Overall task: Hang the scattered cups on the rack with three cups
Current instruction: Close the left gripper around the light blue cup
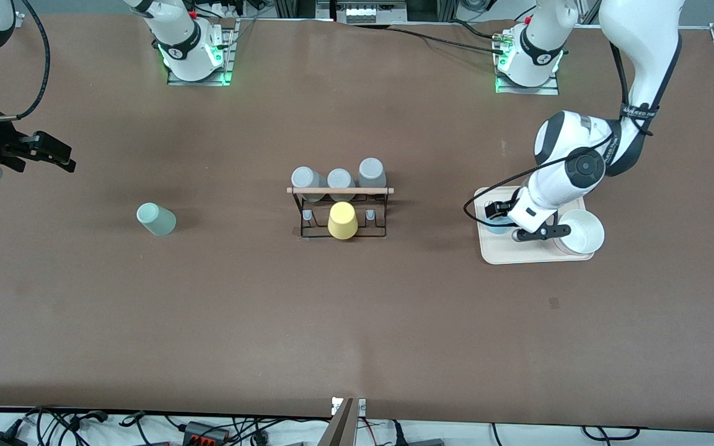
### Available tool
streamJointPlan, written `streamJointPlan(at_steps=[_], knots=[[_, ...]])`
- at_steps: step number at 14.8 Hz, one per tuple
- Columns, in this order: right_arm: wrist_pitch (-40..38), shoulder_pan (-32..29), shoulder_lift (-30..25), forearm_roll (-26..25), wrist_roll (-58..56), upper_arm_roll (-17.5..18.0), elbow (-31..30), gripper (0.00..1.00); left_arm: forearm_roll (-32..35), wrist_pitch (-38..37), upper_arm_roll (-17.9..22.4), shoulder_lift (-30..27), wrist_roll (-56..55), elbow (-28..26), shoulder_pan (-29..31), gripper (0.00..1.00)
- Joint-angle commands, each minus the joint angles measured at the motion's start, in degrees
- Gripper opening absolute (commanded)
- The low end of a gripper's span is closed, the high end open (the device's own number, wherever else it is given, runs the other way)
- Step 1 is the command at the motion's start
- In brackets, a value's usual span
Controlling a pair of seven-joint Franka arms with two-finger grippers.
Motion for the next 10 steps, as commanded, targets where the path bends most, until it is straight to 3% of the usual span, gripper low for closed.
streamJointPlan(at_steps=[1,7,10], knots=[[-0.84,-0.67,0.46,-0.41,-0.05,0.53,1.27,1.00,-0.75,0.83,-0.27,0.34,-0.26,-0.48,0.05,0.94],[-0.84,-0.58,0.46,-0.41,-0.05,0.53,1.27,1.00,-0.75,-1.10,-0.19,0.34,0.27,-0.48,0.05,0.50],[-0.84,-0.58,0.46,-0.41,-0.05,0.53,1.27,1.00,-0.75,-5.05,-0.19,-0.18,0.27,2.31,0.22,0.45]])
